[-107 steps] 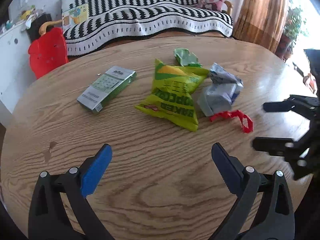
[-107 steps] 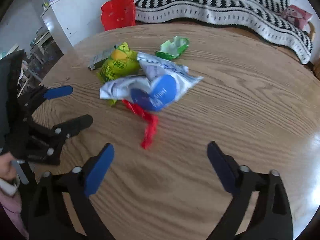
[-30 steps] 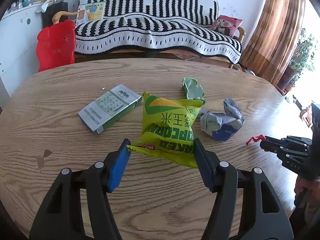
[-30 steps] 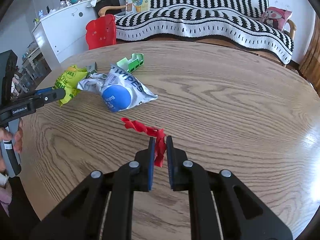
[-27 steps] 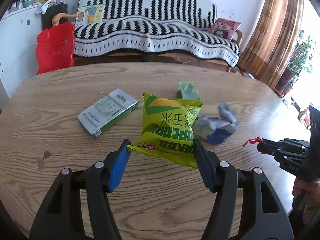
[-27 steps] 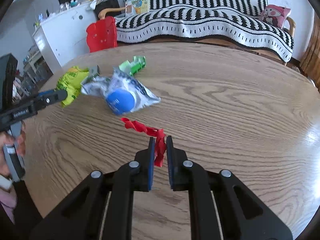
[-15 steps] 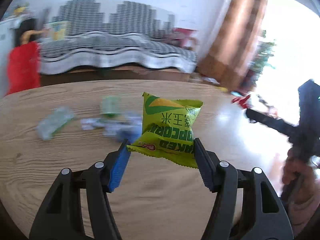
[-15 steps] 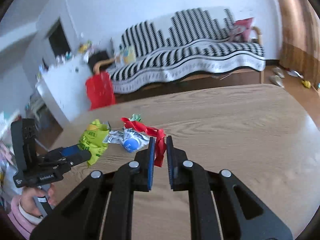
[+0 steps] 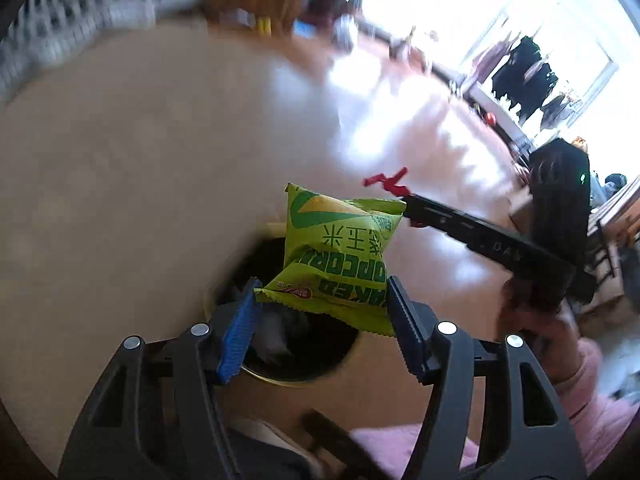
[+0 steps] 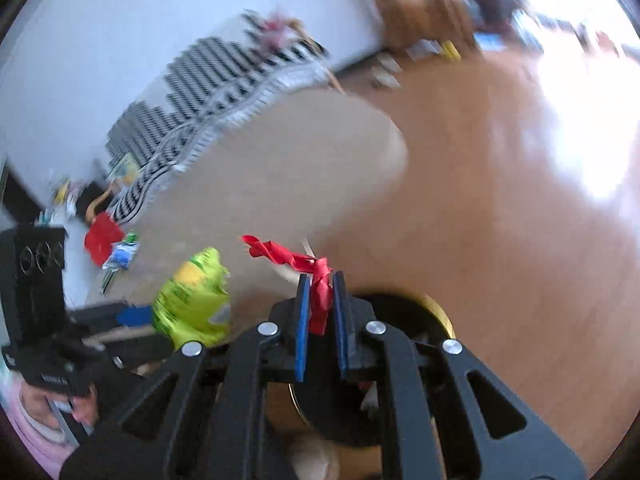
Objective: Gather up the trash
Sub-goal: 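Carry the popcorn bag and red strip to the black bin and release them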
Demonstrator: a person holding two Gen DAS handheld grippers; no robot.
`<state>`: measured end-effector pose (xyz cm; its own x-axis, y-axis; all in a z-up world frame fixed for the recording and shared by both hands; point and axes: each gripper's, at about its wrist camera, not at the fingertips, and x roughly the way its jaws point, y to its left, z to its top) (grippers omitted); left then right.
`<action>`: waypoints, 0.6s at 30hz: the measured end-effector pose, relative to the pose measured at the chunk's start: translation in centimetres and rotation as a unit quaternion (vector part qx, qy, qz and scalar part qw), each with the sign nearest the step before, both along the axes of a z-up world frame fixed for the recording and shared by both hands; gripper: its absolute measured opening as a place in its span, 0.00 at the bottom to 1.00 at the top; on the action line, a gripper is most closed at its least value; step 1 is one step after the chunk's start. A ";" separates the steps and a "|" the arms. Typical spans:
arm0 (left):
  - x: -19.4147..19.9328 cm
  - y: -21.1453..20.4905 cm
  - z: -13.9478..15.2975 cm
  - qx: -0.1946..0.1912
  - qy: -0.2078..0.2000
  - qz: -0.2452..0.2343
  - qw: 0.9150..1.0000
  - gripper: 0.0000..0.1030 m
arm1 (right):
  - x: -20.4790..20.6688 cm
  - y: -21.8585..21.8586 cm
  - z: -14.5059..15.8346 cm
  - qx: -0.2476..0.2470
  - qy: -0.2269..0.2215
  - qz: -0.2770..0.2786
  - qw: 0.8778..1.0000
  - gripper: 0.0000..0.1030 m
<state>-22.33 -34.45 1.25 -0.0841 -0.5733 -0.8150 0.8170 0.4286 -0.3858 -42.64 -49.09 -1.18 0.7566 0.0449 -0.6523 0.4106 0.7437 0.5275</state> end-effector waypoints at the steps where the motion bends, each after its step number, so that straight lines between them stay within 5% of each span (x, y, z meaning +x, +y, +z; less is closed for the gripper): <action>1: -0.3 -0.8 -2.1 0.024 0.016 -0.005 1.000 0.50 | -0.6 -0.1 -1.6 0.022 0.003 -0.003 1.000 0.12; 4: -0.6 -1.7 -3.3 0.047 0.016 -0.013 0.999 0.50 | -1.1 -0.1 -4.5 0.047 0.012 0.002 0.999 0.12; 7: -0.9 -2.3 -2.8 0.048 -0.015 -0.015 0.999 0.50 | -1.0 -0.3 -4.9 0.051 0.009 0.006 0.999 0.12; 15: -0.6 -1.8 -3.4 0.050 -0.007 -0.005 0.999 0.50 | -0.5 -0.8 -4.8 0.065 0.001 0.003 0.998 0.12; 18: -2.1 -1.9 -2.0 0.032 -0.021 -0.017 0.999 0.72 | -0.6 -1.6 -4.7 0.095 -0.012 -0.006 0.995 0.20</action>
<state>-24.47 -36.36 -0.72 -0.0679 -0.5171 -0.8532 0.8462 0.4232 -0.3238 -43.22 -50.73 -5.91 0.7738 0.1561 -0.6139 0.4045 0.6239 0.6686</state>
